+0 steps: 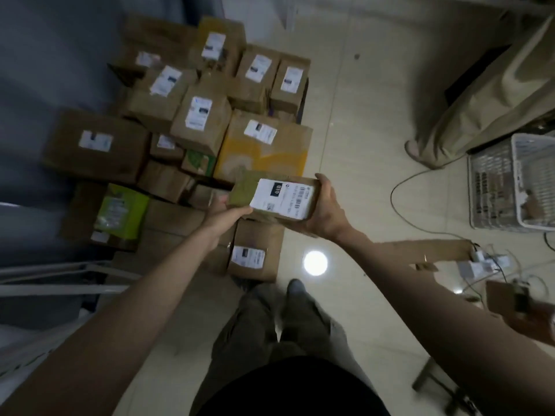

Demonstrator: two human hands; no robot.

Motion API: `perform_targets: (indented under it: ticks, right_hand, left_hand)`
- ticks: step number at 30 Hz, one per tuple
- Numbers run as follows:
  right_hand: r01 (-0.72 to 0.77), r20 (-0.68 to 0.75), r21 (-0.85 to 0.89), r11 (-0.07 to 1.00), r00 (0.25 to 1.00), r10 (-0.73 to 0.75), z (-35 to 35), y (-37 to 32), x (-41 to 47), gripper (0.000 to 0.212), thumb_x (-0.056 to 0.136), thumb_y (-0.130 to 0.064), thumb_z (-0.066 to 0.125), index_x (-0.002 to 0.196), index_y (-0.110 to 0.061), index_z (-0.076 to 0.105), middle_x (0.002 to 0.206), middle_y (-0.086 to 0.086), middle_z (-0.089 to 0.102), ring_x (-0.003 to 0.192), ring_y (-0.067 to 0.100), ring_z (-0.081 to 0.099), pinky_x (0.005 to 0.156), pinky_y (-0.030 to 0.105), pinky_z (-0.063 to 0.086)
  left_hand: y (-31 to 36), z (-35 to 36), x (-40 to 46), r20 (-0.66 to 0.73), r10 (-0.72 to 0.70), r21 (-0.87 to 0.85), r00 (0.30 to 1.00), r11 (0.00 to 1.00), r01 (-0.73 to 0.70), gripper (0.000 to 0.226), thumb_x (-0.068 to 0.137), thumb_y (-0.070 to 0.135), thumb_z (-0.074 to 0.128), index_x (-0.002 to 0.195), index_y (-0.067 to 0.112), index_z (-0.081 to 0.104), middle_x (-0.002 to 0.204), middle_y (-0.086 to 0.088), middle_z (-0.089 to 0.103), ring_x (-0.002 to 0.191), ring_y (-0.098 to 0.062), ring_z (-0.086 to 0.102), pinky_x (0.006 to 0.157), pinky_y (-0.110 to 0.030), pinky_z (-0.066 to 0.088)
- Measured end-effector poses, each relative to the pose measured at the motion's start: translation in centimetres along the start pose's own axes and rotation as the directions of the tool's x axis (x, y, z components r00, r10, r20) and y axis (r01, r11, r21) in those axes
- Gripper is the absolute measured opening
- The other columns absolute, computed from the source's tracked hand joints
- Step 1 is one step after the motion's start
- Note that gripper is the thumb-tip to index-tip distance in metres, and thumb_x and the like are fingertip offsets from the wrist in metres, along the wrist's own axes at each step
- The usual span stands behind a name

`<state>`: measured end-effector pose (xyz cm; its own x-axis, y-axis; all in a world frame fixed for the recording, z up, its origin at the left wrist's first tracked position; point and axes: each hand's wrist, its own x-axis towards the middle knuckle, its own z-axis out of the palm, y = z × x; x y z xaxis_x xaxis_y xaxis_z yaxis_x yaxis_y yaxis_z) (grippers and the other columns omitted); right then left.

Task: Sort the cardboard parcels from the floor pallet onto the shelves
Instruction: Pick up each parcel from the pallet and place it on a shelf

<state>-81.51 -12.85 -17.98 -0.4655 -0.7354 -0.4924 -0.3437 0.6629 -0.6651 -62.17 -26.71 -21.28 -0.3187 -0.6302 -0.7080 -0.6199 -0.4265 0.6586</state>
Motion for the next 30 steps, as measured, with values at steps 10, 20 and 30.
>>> perform_targets:
  ticks: [10, 20, 30]
  right_hand:
    - [-0.194, -0.037, 0.004, 0.981, 0.98, 0.194, 4.4, 10.7, 7.5, 0.112, 0.063, -0.016, 0.092, 0.151, -0.013, 0.022, 0.149, 0.008, 0.035, 0.13, 0.03, 0.047, 0.095, 0.049, 0.05]
    - [-0.147, -0.014, -0.026, 0.989, 0.989, 0.146, 11.8, 21.6, 16.2, 0.101, 0.075, -0.014, 0.086, 0.152, -0.009, 0.021, 0.14, 0.01, 0.04, 0.127, 0.02, 0.051, 0.088, 0.035, 0.056]
    - [-0.092, 0.041, -0.039, 0.995, 0.995, 0.093, 17.5, 24.0, 21.9, 0.092, 0.079, -0.002, 0.079, 0.153, -0.007, 0.023, 0.148, 0.012, 0.036, 0.135, 0.026, 0.045, 0.096, 0.042, 0.057]
  left_hand:
    - [-5.2, 7.9, 12.3, 0.038, -0.235, 0.048, 0.971, 0.971, 0.233, 0.066, 0.078, 0.021, 0.084, 0.136, 0.015, 0.052, 0.128, -0.004, 0.064, 0.113, -0.02, 0.063, 0.088, -0.035, 0.055]
    - [-13.7, 12.6, 24.1, -0.021, -0.33, 0.143, 0.944, 0.933, 0.329, 0.033, 0.081, 0.044, 0.077, 0.107, 0.026, 0.07, 0.105, 0.003, 0.071, 0.1, -0.018, 0.067, 0.091, -0.039, 0.056]
    - [-17.4, 11.0, 27.0, -0.078, -0.269, 0.076, 0.96, 0.959, 0.275, 0.033, 0.08, 0.017, 0.078, 0.113, 0.017, 0.071, 0.105, 0.0, 0.073, 0.095, -0.009, 0.069, 0.085, -0.032, 0.059]
